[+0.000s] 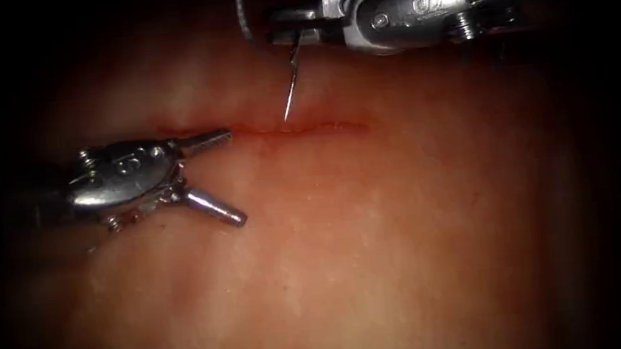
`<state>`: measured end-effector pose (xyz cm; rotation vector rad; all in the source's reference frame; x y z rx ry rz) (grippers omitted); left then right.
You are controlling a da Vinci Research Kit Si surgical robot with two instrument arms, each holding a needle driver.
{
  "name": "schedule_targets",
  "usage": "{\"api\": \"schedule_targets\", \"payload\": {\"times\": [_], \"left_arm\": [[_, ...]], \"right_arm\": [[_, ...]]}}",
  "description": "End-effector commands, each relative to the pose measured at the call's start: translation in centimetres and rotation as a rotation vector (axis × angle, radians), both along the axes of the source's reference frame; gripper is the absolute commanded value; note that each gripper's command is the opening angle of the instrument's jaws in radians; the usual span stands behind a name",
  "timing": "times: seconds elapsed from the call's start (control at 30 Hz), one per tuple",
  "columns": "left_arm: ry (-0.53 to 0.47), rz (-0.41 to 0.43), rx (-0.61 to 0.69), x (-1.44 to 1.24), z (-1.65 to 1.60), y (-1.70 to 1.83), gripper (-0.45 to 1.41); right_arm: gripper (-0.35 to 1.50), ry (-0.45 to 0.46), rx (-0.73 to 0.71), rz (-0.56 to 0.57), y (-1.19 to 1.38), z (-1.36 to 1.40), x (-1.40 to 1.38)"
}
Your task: Wound Closure
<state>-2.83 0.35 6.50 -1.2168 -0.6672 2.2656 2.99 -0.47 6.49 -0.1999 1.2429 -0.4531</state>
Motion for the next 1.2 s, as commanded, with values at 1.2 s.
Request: {"api": "schedule_targets", "payload": {"times": [1.2], "left_arm": [[0.072, 0.076, 0.068, 0.31, 0.7, -0.04, 0.61]], "right_arm": [[-0.35, 0.105, -0.125, -0.002, 0.15, 0.81, 0.82]]}}
